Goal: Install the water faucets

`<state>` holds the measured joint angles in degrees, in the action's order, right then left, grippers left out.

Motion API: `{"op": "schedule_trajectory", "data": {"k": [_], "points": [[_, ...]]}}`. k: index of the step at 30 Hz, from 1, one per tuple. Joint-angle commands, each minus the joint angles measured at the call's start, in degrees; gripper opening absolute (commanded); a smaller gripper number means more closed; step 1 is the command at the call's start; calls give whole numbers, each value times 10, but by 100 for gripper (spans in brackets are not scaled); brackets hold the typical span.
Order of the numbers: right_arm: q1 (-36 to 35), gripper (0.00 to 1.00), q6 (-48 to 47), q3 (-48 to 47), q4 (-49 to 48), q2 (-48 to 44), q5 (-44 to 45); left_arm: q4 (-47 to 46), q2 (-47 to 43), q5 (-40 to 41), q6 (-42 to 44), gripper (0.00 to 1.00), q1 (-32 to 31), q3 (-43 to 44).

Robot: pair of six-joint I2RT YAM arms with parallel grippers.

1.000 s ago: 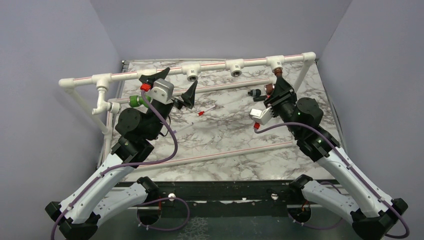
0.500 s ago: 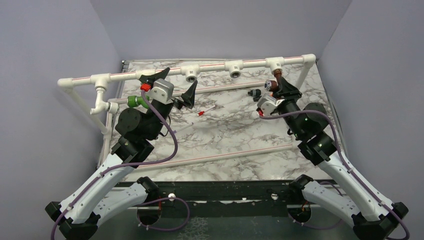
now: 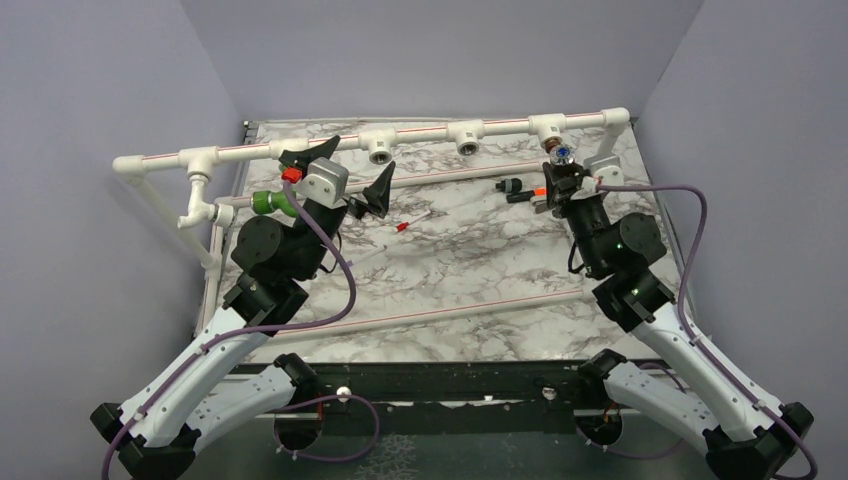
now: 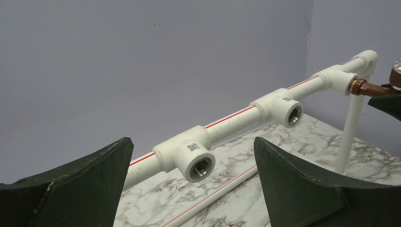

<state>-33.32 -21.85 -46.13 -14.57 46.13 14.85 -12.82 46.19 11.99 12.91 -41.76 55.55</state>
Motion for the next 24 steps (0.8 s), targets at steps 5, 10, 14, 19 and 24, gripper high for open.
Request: {"op": "schedule_trajectory", "data": {"k": [5,10,14,19,24], "points": [[-8,1,412,-9,-24,25,103,-18,-3,9,2,99,-4,-5],[-8,1,561,-23,26,28,141,-18,-5,11,4,99,-4,-5],[-8,0,690,1,27,16,167,-18,-4,9,2,99,-5,-5],[-8,0,817,24,8,9,165,-18,-3,9,2,99,-5,-5],[-8,0,936,2,58,11,162,-18,-4,9,2,99,-5,-5]]}}
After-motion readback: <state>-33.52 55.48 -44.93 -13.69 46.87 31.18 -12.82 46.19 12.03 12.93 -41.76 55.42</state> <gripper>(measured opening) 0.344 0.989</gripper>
